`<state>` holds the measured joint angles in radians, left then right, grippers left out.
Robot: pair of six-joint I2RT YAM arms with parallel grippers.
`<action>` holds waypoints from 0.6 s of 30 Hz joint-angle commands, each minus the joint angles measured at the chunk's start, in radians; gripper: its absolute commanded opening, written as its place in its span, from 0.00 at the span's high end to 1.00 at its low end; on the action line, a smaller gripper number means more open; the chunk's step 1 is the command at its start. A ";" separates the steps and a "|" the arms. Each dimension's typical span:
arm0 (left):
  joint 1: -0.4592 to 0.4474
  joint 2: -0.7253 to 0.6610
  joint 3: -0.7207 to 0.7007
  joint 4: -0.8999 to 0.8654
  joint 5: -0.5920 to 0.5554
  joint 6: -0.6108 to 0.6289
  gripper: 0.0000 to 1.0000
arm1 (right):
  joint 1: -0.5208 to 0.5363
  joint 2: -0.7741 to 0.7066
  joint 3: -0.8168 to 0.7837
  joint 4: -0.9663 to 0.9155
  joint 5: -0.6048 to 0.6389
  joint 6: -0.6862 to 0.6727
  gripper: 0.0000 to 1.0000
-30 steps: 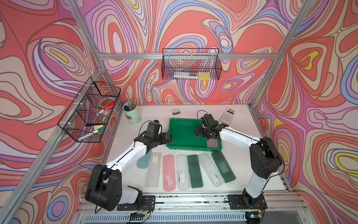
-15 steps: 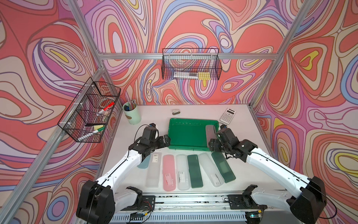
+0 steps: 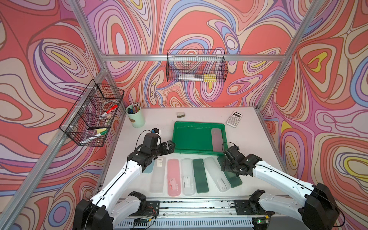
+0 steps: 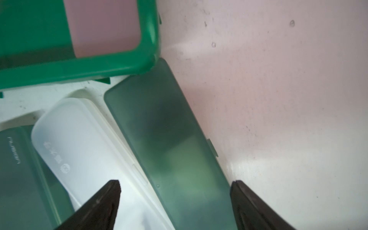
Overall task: Put the pencil case into the storage box
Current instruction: Pick up the pencil case from the center of the board.
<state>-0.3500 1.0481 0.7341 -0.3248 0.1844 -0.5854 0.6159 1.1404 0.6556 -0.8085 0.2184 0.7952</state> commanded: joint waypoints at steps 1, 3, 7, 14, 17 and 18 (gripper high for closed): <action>-0.009 -0.015 -0.015 -0.016 0.017 -0.004 0.01 | 0.005 0.028 -0.011 0.003 -0.006 0.040 0.10; -0.010 -0.014 -0.025 -0.009 0.008 0.011 0.01 | 0.006 0.050 -0.010 0.011 -0.016 0.037 0.10; -0.010 -0.007 -0.003 -0.048 -0.004 0.030 0.01 | 0.005 0.093 -0.007 0.034 -0.026 0.040 0.10; -0.010 -0.036 -0.013 -0.029 0.014 0.016 0.01 | 0.005 0.166 0.014 0.020 0.023 0.064 0.10; -0.010 -0.038 -0.011 -0.033 0.019 0.015 0.01 | 0.005 0.215 0.020 0.038 0.011 0.064 0.10; -0.010 -0.038 -0.010 -0.034 0.021 0.017 0.01 | 0.006 0.229 0.020 0.042 0.007 0.064 0.10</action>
<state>-0.3550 1.0210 0.7235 -0.3458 0.1909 -0.5755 0.6170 1.3235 0.6781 -0.7998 0.2371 0.8391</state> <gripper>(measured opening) 0.993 0.899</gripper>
